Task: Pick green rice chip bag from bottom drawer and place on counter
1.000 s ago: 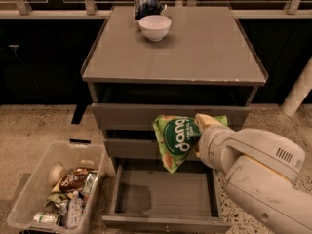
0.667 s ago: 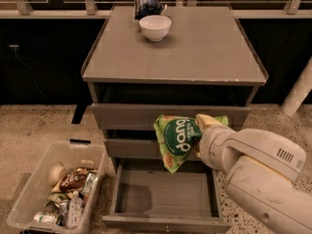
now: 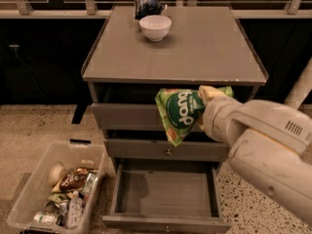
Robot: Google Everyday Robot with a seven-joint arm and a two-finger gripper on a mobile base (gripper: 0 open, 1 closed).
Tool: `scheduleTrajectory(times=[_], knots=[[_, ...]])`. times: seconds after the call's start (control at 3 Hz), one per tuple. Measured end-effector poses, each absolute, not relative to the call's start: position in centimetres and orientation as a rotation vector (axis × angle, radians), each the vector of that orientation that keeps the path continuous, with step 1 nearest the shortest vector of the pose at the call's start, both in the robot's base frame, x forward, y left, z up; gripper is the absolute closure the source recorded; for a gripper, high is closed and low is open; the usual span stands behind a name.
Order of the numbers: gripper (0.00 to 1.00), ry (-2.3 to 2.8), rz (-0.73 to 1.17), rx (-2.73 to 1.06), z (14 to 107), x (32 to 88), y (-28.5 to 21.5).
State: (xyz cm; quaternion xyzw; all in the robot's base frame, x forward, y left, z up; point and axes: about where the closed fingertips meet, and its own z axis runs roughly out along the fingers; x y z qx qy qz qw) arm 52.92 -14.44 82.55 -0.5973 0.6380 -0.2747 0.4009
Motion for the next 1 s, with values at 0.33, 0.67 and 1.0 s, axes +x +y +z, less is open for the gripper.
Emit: scheduleTrajectory(times=[0.33, 0.67, 1.0], knots=[[1.0, 1.61, -0.759, -1.506, 86.4, 57.7, -15.3], [1.0, 1.704, -0.696, -1.556, 86.0, 63.2, -15.1], [1.0, 1.712, -0.666, -1.583, 87.8, 64.5, -13.8]])
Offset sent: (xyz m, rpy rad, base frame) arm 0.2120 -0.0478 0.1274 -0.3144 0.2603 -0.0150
